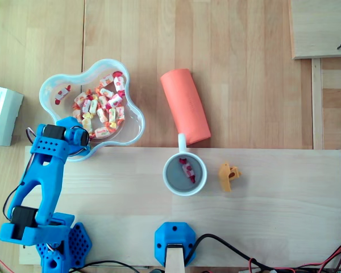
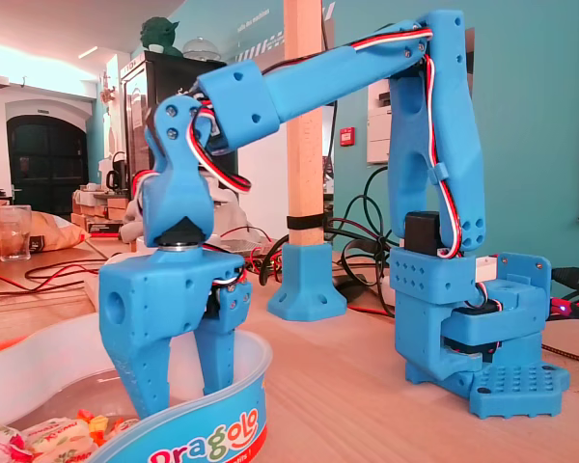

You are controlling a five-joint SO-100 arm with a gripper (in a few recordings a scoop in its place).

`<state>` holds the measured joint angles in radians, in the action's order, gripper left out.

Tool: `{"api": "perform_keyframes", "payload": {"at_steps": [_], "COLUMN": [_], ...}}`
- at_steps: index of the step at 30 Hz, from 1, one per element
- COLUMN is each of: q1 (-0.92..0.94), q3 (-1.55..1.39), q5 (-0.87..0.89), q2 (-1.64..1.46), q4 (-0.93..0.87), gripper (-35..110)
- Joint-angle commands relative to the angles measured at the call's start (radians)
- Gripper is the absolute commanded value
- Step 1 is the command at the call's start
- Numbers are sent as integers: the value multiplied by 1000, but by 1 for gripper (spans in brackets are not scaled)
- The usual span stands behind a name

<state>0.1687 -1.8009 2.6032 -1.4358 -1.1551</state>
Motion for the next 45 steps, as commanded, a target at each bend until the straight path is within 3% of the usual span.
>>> {"api": "perform_keyframes", "payload": {"at_steps": [1,20,31,45], "q1": [9,9,9,9], "q3": [25,25,21,21], "q5": [11,9,9,9], "q2": [-28,-28,-26,-25], "q4": [-6,-6,-6,-6], "gripper": [20,20,4,10]}}
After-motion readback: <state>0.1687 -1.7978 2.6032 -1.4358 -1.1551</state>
